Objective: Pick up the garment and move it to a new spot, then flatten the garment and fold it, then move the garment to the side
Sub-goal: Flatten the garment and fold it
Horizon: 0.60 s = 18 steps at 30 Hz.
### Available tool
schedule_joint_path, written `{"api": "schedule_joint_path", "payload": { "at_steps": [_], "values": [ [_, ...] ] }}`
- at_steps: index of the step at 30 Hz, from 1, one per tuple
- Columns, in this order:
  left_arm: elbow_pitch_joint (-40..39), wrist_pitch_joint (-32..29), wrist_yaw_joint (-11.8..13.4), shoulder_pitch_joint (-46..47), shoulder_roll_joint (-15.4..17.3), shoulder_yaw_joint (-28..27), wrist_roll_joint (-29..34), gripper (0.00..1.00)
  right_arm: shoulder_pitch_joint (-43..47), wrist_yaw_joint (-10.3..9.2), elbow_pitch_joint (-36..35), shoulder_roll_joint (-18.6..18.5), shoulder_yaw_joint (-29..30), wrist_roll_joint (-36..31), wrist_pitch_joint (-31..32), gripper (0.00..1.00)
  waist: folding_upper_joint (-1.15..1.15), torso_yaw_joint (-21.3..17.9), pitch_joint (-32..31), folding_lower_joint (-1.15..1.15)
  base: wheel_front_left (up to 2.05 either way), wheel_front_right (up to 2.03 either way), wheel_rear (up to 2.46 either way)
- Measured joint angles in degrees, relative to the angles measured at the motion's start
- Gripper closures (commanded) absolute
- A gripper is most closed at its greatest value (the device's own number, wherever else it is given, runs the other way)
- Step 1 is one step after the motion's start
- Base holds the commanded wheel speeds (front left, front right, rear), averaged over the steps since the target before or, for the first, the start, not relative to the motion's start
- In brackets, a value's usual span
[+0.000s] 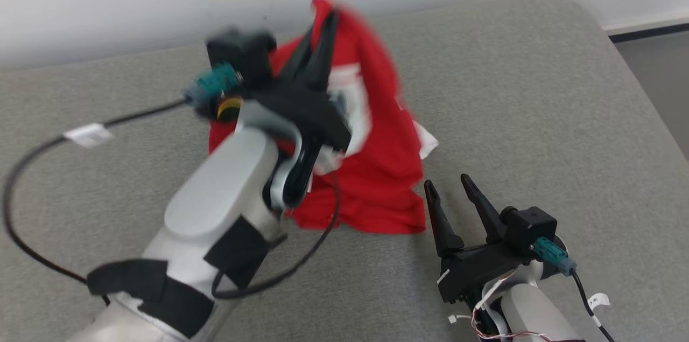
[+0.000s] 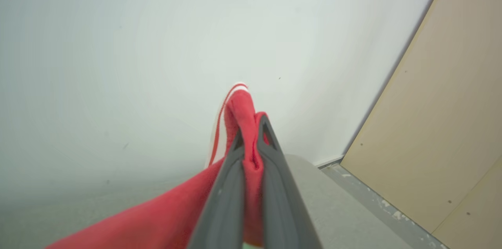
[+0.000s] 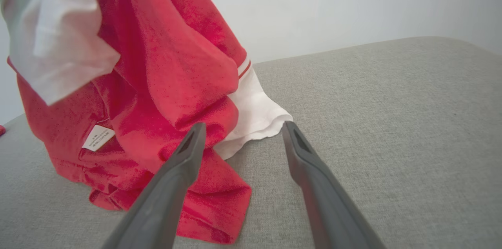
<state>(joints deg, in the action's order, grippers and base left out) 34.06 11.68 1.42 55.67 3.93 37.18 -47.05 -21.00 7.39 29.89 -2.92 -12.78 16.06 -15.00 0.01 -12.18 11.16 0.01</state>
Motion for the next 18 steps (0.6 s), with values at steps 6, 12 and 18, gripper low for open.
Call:
{"api": "schedule_joint_path", "payload": {
  "at_steps": [6, 12, 18],
  "values": [
    [-14.2, 3.0, -2.2, 1.6, -0.9, -5.3, -6.1, 1.00, 1.2, 0.00, -0.2, 0.0, 0.9, -1.1, -0.1, 0.00, 0.00, 2.4, -1.0, 0.00, 0.00, 0.00, 0.00],
    [-22.3, 3.2, 4.7, -10.7, 3.9, -7.8, -5.1, 1.00, 1.9, 0.00, -0.2, 0.0, 1.8, -2.1, -0.1, 0.00, -0.01, 5.7, -1.8, -0.01, 0.00, 0.00, 0.00],
    [-24.1, 2.7, 12.3, -32.2, 14.0, -10.9, -5.5, 1.00, 2.2, 0.00, -0.6, 0.0, 1.8, -2.6, -0.1, 0.00, -0.01, 8.4, -1.9, -0.01, 0.00, 0.00, 0.00]
  ]
}}
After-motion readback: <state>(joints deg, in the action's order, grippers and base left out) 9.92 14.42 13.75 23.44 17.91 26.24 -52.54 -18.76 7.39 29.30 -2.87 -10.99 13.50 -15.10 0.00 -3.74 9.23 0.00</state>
